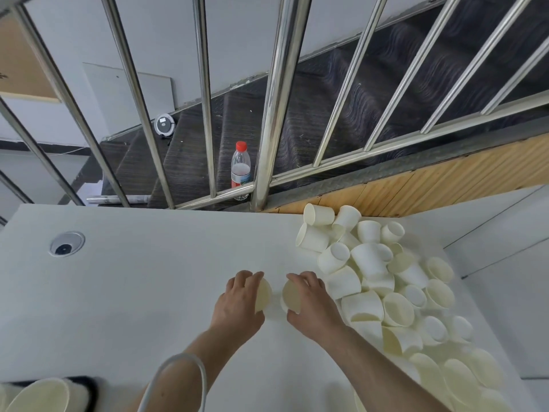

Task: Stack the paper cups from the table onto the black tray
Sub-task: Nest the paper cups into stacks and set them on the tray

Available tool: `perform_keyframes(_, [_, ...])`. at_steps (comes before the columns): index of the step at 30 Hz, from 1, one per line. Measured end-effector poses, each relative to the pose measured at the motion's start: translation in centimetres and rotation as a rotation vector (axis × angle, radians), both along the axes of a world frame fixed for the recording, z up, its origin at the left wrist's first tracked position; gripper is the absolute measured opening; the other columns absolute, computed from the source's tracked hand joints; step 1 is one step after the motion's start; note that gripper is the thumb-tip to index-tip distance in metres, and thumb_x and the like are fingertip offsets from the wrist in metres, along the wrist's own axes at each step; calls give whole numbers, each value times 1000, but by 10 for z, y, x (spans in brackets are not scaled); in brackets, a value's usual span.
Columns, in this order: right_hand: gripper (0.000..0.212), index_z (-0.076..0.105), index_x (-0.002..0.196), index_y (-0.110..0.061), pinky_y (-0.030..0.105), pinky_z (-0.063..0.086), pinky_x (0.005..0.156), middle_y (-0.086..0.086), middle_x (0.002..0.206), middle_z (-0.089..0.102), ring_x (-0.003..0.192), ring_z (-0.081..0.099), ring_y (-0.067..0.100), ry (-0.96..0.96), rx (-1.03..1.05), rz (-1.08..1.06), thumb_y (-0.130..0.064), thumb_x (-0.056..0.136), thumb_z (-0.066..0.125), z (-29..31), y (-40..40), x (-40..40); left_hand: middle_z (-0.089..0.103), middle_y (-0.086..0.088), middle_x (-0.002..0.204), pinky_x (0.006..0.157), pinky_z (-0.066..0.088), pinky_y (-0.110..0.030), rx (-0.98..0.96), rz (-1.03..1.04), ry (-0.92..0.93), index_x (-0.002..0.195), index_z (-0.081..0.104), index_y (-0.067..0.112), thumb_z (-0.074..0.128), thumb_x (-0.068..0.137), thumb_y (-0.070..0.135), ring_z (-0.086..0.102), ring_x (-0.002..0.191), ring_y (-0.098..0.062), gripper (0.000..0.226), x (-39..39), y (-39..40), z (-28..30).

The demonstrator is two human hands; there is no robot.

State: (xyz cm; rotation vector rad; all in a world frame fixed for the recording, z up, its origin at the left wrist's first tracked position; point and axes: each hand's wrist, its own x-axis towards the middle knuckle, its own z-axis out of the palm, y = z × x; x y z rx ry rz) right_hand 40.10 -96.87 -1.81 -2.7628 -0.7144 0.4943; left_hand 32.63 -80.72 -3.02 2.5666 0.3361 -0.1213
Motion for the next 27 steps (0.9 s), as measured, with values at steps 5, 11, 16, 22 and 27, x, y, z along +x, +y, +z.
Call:
perform_keyframes(5, [71,29,146,-28,29,49,92,-7,141,29,129,35,16,-55,29,-5,-26,85,64,20,-12,-40,32,6,142,89,49,-28,-24,12,-65,145,25,28,61,81,25,38,127,-19,73,-38,-12,16])
perform_keyframes(11, [72,28,148,-27,30,50,93,-7,141,28,130,33,16,-88,64,27,-25,85,64,37,-22,-105,33,7,141,87,49,-27,4,15,-122,144,26,29,61,81,27,39,125,-17,72,-100,-25,36])
perform_keyframes(16, [72,28,148,-27,31,50,91,-6,143,26,132,31,17,-115,109,46,-24,84,63,50,-28,-170,32,7,143,90,48,-29,32,54,-144,144,27,30,61,81,26,38,127,-18,72,-171,-27,51])
perform_keyframes(22, [73,28,149,-28,31,51,89,-6,145,25,134,28,16,-114,146,79,-24,85,61,64,-26,-257,31,6,143,94,45,-30,39,68,-142,145,27,27,61,82,24,36,128,-18,72,-268,-26,68])
perform_keyframes(27, [72,27,149,-29,30,50,88,-7,144,25,134,27,15,-111,186,122,-24,84,60,75,-8,-305,30,9,143,92,43,-26,66,126,-172,145,27,28,60,83,28,36,127,-15,70,-324,-15,81])
